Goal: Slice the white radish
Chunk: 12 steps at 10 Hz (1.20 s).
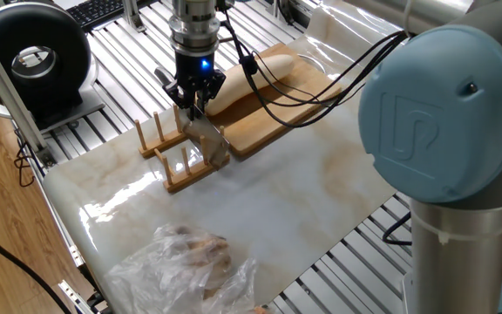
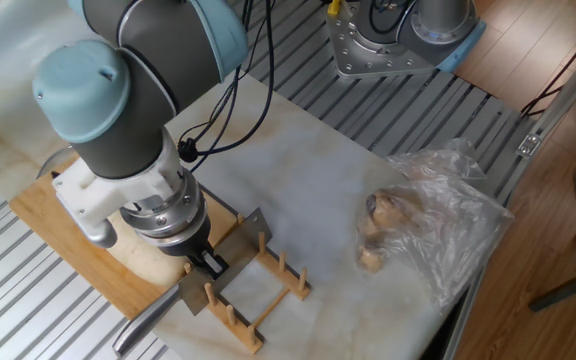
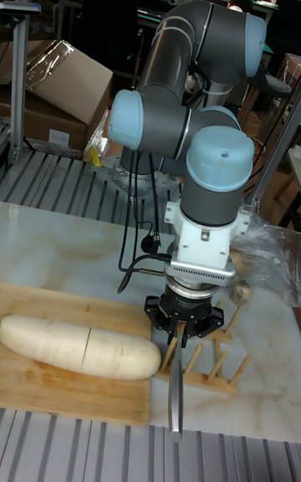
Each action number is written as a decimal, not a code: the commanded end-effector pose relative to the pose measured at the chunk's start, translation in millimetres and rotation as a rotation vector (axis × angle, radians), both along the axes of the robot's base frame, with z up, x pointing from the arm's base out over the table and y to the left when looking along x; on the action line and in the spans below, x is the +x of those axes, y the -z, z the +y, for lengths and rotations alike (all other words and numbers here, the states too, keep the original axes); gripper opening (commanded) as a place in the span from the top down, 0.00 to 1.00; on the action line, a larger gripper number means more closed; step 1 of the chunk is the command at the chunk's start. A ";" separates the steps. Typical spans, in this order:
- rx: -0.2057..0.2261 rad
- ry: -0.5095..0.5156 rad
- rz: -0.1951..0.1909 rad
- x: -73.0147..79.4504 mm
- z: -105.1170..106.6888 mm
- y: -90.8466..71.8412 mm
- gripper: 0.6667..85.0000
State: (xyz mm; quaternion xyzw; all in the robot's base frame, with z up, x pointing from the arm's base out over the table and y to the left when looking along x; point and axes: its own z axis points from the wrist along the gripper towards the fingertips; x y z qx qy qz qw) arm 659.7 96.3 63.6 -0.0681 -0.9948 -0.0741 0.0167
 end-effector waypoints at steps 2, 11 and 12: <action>0.023 -0.007 -0.022 0.3 2.2 2.1 0.70; 0.035 -0.007 -0.042 -0.4 -4.0 0.8 0.72; 0.024 0.005 -0.047 1.4 -6.7 1.5 0.75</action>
